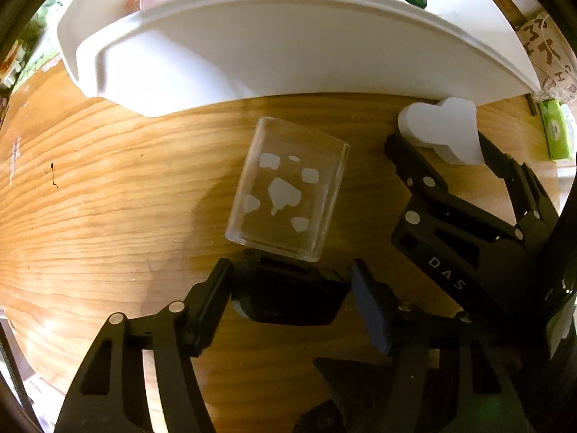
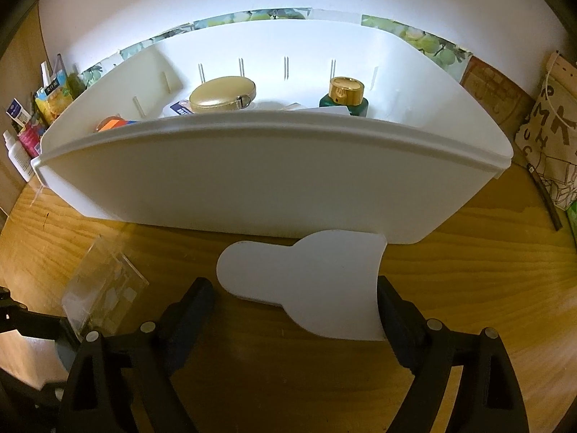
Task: Organize rigid objects
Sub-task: 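Grasp the black plug with the left tool while the right tool grasps the white heart-shaped piece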
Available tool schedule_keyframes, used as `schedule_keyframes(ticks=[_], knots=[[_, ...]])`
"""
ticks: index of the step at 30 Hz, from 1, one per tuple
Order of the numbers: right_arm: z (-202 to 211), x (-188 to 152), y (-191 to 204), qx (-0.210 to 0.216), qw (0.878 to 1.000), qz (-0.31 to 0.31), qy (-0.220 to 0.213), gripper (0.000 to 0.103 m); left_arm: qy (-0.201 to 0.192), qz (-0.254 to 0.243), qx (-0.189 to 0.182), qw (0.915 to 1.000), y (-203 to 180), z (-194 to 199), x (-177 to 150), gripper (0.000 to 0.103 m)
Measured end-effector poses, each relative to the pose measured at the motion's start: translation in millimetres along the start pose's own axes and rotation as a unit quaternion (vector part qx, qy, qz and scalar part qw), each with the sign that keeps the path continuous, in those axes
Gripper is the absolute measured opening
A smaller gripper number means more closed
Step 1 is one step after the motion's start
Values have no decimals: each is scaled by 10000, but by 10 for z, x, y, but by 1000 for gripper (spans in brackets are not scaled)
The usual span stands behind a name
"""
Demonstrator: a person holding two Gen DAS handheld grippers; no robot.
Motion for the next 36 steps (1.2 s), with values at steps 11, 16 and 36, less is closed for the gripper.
schedule_keyframes(ticks=[11,16,36], knots=[[16,11,-51,11,9999,-121,-119,83,39,122,-62,9999,74,-32,-92,68],[39,-7,-88,91,9998,-143,-115,83,-18,248,-134,9996,131,-28,-206,68],[418,-84,15,361,9983,-190,-410,83,-891,751,-257,9929,481,261,-860,68]])
Point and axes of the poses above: each gripper's, at about its wrist camera, not at the fingertips, and z roughly against the way its jaws point, y to its left, x to its top, the point moved 3 cm from there along -z, roughly the way its jaws point, and after that the axes turned 6 degrees about -z, right-handed, at the moved point
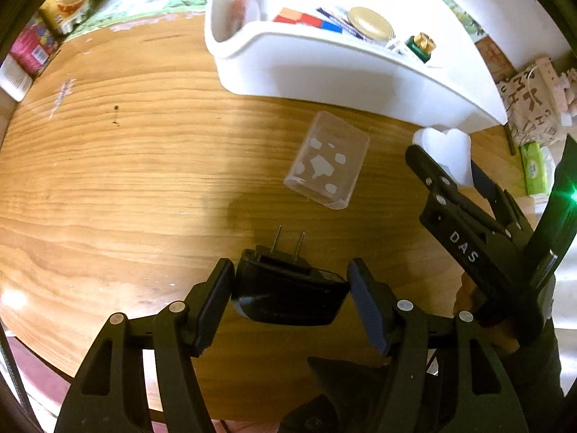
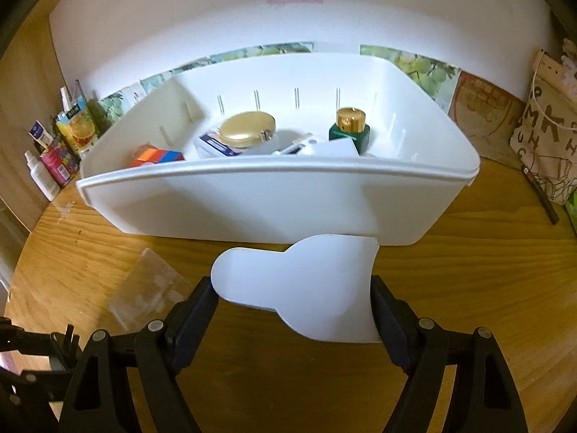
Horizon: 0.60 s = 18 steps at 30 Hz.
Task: Organize rigid objects
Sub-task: 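Grasp the black plug with the left tool while the right tool grasps the white heart-shaped piece, then carry the plug and white piece into the tray and open both tools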
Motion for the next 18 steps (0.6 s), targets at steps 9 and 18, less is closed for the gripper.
schedule_keyframes(ticks=[9,18], knots=[[348,-36,127,121,9995,56,-291,83,-446,157,1,9989,332,369,-175,68],[684,68,273,168,9975,190,-659,83,-925,155,102,9955,428,736,148,68]])
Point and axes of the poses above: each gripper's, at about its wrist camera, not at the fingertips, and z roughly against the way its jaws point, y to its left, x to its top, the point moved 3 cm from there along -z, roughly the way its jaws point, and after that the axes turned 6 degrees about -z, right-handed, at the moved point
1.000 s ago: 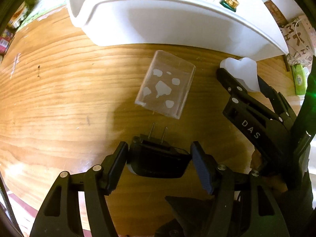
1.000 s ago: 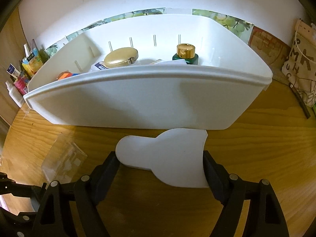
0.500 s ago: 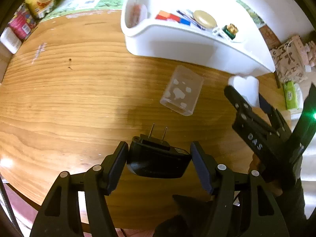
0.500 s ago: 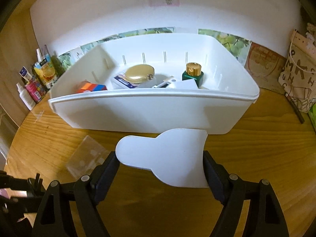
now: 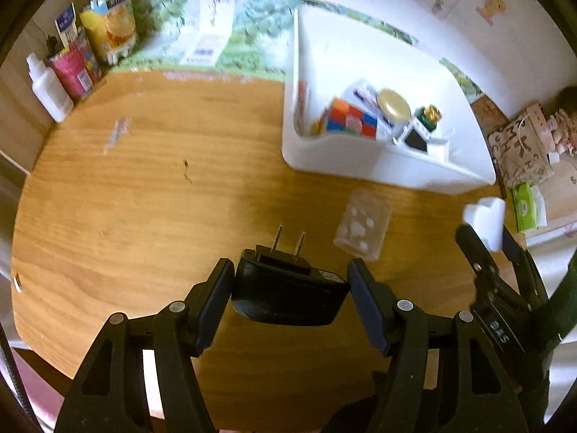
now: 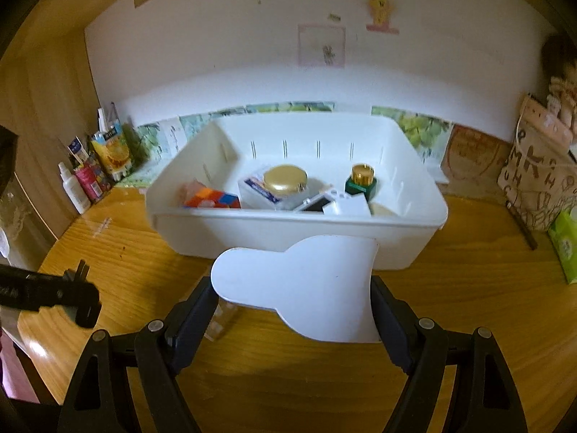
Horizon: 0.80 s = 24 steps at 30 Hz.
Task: Organize rigid objects
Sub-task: 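Carry the plug and white piece into the tray and open both tools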
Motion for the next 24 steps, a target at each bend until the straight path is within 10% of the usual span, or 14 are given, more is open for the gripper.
schedule_keyframes(ticks=[24], knots=[[22,858,147,-136,9967,500,-625,83,-1080,-611,-140,9922,-186,333,1038,68]])
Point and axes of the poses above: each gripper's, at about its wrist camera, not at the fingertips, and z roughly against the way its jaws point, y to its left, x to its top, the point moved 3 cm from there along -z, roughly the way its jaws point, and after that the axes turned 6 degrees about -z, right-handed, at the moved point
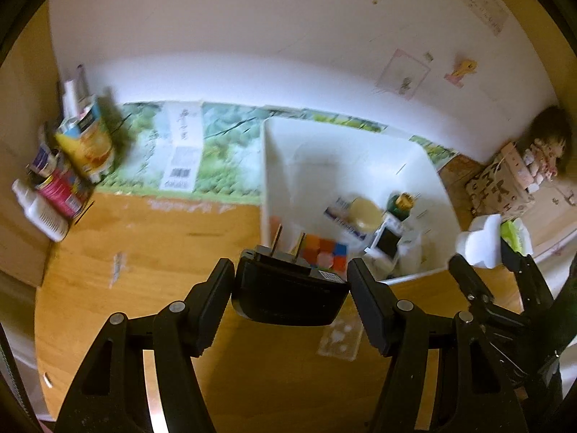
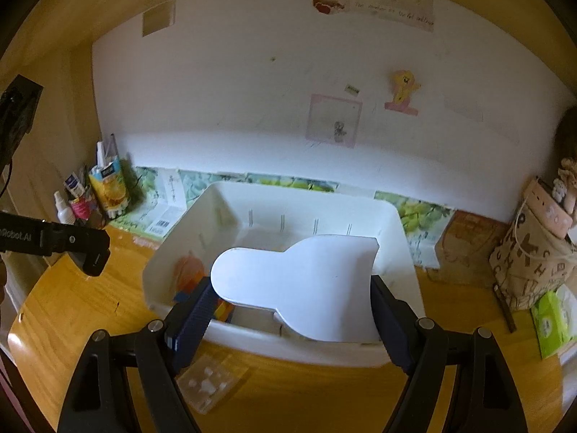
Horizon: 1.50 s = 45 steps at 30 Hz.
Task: Organize rigid objects
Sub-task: 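Carry the plug and white piece into the tray and open both tools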
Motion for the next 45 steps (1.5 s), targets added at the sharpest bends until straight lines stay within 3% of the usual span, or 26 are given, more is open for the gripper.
schedule_keyframes(ticks=[10,24,36,40,45], knots=[[-278,280,-299,-52,9999,81,-48,83,-173,-118,-169,9996,-361,-180,327,68],[-805,239,-473,448,9977,-159,491,83,-756,-90,-434,9961,-602,-275,500,69],[-987,194,-518,476,9948,-314,847,84,-648,199,-585,9960,-569,-339,485,69],[-929,208,-564,364,9956,-389,776,86,-907,215,-618,9937,-570,-199,497,86],[-760,271,-572,304,9969,-412,600,88,-1123,189,-618,9916,-577,9,513,87]])
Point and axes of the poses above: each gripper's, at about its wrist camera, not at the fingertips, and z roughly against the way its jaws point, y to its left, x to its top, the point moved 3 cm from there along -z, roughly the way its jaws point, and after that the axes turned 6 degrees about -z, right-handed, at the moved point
